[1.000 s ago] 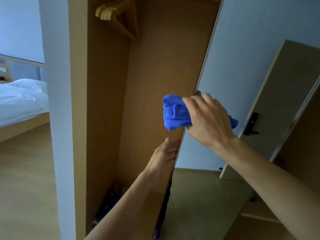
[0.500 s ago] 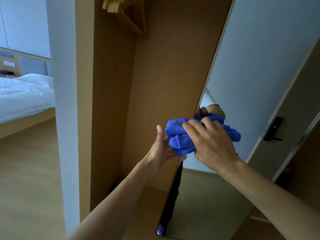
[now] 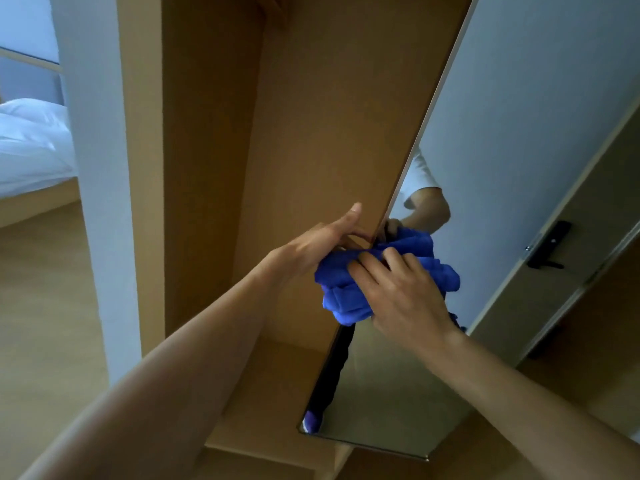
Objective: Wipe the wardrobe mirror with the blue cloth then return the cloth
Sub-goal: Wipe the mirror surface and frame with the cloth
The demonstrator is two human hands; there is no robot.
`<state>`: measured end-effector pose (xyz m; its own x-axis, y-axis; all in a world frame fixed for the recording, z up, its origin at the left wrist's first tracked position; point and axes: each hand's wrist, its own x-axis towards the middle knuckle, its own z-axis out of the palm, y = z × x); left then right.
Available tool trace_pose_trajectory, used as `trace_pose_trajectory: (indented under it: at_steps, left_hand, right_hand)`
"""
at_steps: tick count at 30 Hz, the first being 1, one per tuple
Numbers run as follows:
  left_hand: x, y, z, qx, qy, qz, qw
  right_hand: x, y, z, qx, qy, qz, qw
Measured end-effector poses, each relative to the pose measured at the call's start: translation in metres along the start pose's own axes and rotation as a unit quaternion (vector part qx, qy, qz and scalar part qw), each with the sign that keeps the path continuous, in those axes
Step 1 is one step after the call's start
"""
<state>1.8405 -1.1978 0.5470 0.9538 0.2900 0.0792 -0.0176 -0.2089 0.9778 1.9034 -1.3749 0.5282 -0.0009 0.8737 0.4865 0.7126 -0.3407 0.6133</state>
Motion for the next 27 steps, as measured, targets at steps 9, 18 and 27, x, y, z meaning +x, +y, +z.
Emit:
trace_pose_trajectory:
  at_steps: [9,18,27]
  left_hand:
    - [0.006,-0.018,0.009,-0.036,0.005,0.030,0.999]
    - [0.011,-0.023,0.010,0.013,0.020,0.050,0.998]
    - [0.005,-0.059,0.020,-0.037,0.021,0.013,0.999]
  right_hand:
    - [-0.012,-0.033,0.011,0.003,-0.104,-0.002,0.995]
    - [0.005,-0.016,-0.013,-0.035,-0.046,0.030,0.998]
    - [-0.022,-0.053,0.024,0.003,-0.124,0.023,0.992]
